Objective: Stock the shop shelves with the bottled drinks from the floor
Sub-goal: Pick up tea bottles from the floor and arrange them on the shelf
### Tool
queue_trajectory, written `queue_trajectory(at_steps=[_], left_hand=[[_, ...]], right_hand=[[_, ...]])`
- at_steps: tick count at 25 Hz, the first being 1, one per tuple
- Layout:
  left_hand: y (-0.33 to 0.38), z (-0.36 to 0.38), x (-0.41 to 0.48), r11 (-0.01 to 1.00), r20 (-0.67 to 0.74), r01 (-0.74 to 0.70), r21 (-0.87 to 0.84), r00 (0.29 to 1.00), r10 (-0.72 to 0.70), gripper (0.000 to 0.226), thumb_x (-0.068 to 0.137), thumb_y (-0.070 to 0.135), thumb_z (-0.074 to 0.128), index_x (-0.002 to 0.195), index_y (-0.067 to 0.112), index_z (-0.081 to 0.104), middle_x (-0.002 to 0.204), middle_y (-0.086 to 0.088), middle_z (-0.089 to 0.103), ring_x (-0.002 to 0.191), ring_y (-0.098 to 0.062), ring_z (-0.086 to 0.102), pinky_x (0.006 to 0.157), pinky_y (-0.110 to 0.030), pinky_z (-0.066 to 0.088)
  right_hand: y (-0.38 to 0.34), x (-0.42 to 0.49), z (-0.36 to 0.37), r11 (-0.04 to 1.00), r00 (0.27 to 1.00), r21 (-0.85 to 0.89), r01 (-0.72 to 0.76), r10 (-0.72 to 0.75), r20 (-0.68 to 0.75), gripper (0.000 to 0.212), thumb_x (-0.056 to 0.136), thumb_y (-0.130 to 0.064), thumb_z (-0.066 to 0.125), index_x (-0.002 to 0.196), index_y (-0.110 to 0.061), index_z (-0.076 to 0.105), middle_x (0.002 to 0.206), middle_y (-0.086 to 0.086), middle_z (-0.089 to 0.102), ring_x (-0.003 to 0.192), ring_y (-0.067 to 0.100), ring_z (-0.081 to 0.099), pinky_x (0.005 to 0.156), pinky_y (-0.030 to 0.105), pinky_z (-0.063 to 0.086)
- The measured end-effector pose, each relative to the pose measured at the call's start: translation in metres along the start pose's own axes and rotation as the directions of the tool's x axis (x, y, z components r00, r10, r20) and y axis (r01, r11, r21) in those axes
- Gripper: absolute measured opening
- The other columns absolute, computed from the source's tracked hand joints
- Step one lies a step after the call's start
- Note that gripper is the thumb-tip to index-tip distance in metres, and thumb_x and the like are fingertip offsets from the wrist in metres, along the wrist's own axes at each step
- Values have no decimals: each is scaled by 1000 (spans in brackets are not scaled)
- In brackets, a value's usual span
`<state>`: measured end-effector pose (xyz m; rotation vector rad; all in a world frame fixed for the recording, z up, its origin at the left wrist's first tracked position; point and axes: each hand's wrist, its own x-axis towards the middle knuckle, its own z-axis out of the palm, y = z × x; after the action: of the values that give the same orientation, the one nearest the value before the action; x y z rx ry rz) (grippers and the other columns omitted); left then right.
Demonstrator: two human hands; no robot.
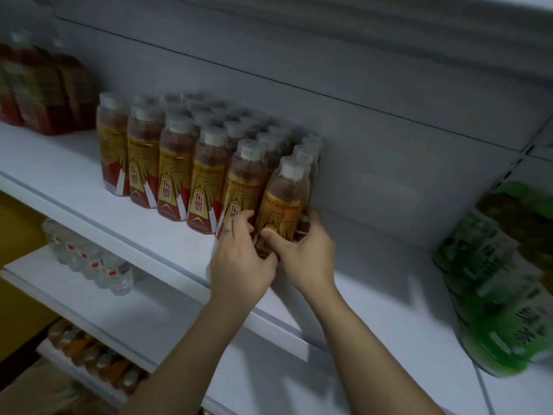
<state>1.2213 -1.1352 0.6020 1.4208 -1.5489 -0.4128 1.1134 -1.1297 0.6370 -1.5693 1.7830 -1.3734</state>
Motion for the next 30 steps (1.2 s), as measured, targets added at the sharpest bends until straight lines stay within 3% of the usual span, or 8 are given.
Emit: queue_trajectory(at_steps=[2, 4, 7, 12, 16, 19, 25, 30], left_hand=[[-3, 2, 4, 1000, -5, 12, -23, 1000, -12, 60, 76, 28, 76, 125, 25, 42, 104, 10, 48, 100, -18, 56, 78, -43, 55], [-6, 5, 6, 999, -6, 9, -32, 1000, -10, 54, 76, 29, 75, 118, 27, 43, 106, 8, 50, 98, -18, 57, 78, -44, 55], [-10, 10, 8, 1000, -15, -8, -14, 1000, 8, 50, 76, 30, 74, 115, 28, 42, 113, 6, 52, 100, -20, 58, 78, -45, 56], [-8, 9, 7, 999, -17, -19, 33, 1000, 19, 46, 81, 35, 68, 117, 28, 40, 117, 6, 51, 102, -20, 57, 77, -46, 55], [-7, 4, -2, 1000, 14, -24, -3, 1000, 24, 48, 82, 31, 69, 122, 26, 43, 120, 5, 52, 104, -18, 58, 81, -46, 55], [-13, -1, -17, 998, 2, -48, -27, 999, 48, 50, 80, 29, 71, 123, 23, 46, 119, 3, 53, 102, -21, 58, 82, -46, 54], [-12, -11, -51, 988, -42, -142, -67, 989, 139, 50, 76, 30, 67, 121, 14, 52, 120, -1, 52, 103, -22, 57, 79, -41, 55], [9, -28, -103, 977, -64, -187, -104, 981, 181, 46, 79, 24, 73, 120, 14, 54, 116, 4, 51, 100, -16, 55, 77, -27, 45]], right_hand=[[4, 9, 8, 1000, 1000, -29, -2, 1, -25, 58, 74, -38, 83, 122, -26, 52, 111, -6, 61, 96, 12, 62, 69, 11, 46], [8, 15, 13, 999, 999, -45, -5, 3, -40, 63, 72, -40, 83, 124, -25, 50, 115, 0, 59, 100, 17, 61, 76, 23, 53], [12, 16, 14, 999, 999, -45, -1, -1, -54, 61, 72, -39, 83, 122, -25, 51, 114, -1, 61, 102, 17, 62, 84, 33, 55], [8, 14, 13, 1000, 999, -3, -9, 9, -39, 56, 75, -29, 84, 120, -25, 51, 112, -5, 63, 98, 11, 61, 76, 18, 48], [8, 8, 15, 998, 998, 8, -55, 56, -40, 63, 74, -26, 84, 125, -21, 47, 115, -3, 60, 101, 12, 61, 78, 19, 48], [6, -9, 11, 996, 996, 23, -85, 85, -34, 62, 76, -25, 83, 127, -20, 46, 109, -11, 57, 94, 2, 57, 68, 5, 39], [2, -55, -6, 996, 995, 38, -81, 83, -54, 71, 81, -29, 79, 140, -24, 40, 131, -10, 49, 116, 6, 49, 96, 19, 44], [8, -110, -36, 998, 997, 51, -43, 46, -62, 64, 84, -26, 77, 138, -24, 44, 133, -11, 51, 117, 4, 51, 99, 22, 44]])
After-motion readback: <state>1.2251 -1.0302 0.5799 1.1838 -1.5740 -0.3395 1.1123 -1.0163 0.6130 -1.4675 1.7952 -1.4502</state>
